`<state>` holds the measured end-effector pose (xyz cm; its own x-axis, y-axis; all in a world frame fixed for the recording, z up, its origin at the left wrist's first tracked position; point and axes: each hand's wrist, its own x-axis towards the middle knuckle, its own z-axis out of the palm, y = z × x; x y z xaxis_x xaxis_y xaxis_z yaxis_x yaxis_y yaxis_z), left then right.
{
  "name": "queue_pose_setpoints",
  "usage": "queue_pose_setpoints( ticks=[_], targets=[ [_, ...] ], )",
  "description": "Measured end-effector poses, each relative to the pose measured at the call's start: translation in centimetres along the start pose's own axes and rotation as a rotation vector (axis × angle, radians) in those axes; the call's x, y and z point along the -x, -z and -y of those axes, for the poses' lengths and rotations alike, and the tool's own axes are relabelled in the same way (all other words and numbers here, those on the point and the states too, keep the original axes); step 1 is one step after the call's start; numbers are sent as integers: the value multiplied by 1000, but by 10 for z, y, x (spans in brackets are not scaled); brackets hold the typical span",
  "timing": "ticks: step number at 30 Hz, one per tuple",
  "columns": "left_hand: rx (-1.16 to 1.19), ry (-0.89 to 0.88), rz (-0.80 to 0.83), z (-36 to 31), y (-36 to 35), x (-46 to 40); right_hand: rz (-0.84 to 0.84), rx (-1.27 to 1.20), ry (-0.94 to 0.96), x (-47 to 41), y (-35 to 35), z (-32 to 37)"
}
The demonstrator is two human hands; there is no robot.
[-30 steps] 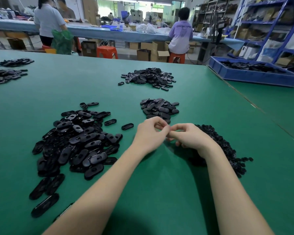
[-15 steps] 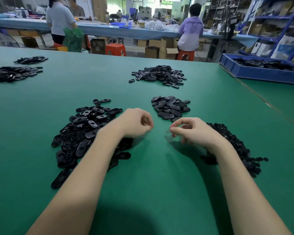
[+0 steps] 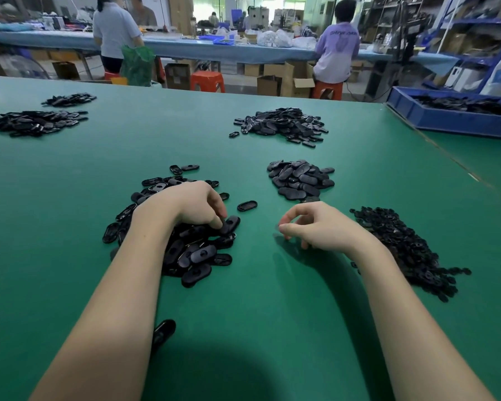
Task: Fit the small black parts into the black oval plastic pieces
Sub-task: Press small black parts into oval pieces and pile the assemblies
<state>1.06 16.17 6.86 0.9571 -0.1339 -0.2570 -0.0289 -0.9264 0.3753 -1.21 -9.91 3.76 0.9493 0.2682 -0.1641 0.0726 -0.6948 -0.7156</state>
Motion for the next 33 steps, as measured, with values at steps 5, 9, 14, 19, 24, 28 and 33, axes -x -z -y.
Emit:
queue_pose_setpoints(
  ticks=[5,9,14,19,24,28,33],
  targets=[
    [26,-20,-22,1,-3,-3,3,1,-5,-1,0,-1],
    [29,-48,-56,1,-2,-3,5,-13,-8,-1,0,-1],
    [98,-88,-48,-2,-1,-2,10,-26,-9,1,1,0],
    [204,-195,-134,-24,-6,0,-7,-47,-25,7,9,-2],
    [627,-298,-298,-75,-47,-3,-106,-82,-97,12,25,-11],
    [1048,-220,-235,-106,-83,-3,-198,-75,-155,21,43,-23],
    [1313,-102,-78,-118,-100,-2,-319,149,-319,32,65,-38]
  ],
)
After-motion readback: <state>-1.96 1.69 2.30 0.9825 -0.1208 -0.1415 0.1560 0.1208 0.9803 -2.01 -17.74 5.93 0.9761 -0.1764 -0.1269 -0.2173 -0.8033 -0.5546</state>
